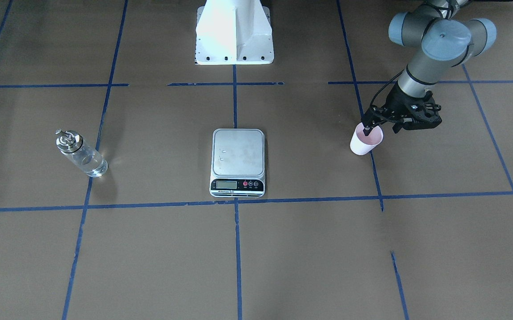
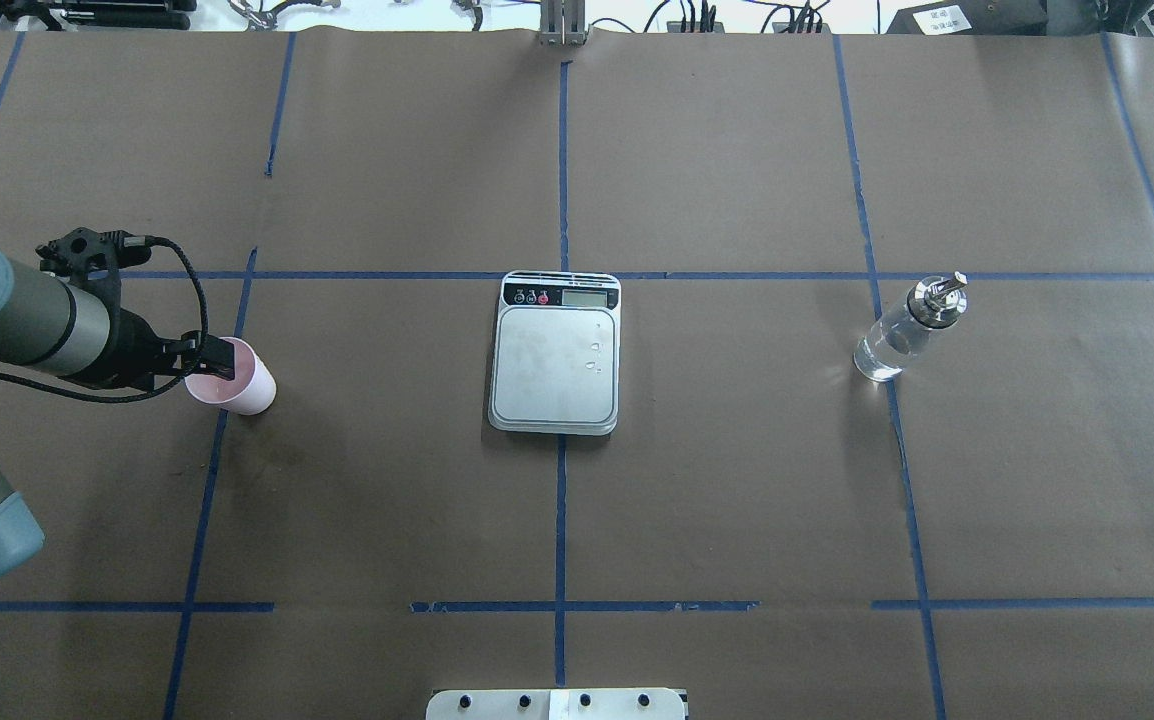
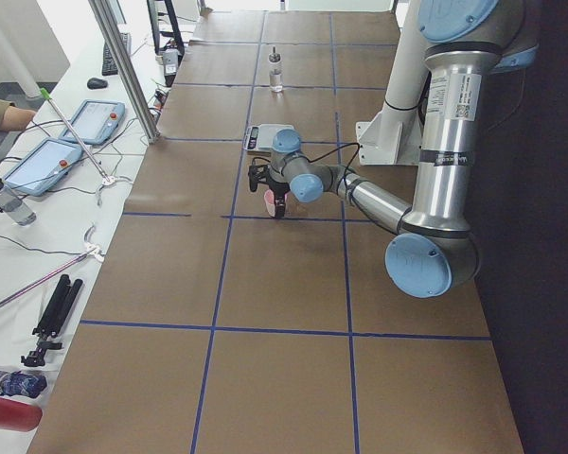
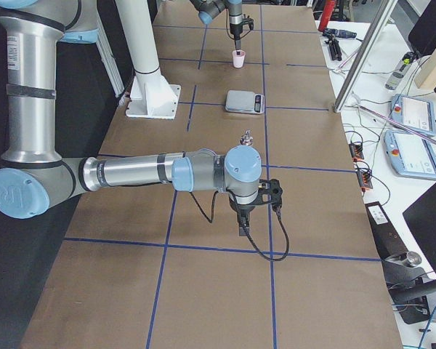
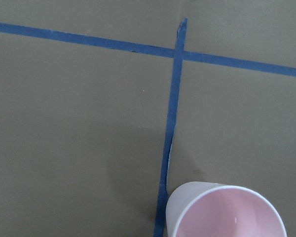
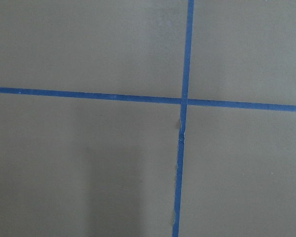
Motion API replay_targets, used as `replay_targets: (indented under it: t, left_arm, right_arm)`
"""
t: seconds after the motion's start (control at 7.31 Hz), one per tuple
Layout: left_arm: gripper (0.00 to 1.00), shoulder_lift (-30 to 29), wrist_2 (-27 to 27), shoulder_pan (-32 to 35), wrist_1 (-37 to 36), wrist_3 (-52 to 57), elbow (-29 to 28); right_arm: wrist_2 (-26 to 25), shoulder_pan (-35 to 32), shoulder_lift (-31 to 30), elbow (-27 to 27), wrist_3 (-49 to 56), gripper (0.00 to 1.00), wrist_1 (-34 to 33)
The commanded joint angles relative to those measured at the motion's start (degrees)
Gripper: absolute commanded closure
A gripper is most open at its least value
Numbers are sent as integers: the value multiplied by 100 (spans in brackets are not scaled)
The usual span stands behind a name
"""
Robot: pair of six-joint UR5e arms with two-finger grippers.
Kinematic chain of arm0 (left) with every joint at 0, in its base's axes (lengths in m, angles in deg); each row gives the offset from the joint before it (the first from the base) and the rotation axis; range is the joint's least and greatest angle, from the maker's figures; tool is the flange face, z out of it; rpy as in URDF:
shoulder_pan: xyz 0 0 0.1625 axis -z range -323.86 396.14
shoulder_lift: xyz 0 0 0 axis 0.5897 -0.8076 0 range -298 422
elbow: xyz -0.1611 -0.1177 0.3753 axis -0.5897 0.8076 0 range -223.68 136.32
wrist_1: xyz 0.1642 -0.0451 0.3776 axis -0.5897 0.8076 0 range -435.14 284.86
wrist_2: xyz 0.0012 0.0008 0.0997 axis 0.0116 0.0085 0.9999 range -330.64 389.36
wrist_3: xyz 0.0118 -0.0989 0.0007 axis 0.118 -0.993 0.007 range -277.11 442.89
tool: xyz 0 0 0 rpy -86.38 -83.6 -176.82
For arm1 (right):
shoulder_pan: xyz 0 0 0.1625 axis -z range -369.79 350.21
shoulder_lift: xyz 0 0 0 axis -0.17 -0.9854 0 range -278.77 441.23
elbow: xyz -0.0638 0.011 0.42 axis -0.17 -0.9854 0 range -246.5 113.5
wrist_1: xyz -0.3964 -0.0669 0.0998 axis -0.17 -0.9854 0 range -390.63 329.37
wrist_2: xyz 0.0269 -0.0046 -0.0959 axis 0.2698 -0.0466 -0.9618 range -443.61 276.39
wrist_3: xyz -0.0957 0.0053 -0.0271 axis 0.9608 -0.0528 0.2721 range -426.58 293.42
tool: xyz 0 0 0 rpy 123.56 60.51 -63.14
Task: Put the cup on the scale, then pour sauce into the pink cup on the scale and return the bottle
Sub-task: 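Move the left gripper down to the pink paper cup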
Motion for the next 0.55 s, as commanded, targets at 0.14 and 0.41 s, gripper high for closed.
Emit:
replay_targets:
  t: [0.14, 0.41]
  left_arm:
    - [26, -47, -12, -24, -10, 188, -59]
    - [59, -11, -12, -24, -19, 338, -59]
  right_arm:
    - [-9, 0, 0, 4, 0, 0, 0]
    - [-9, 0, 0, 4, 0, 0, 0]
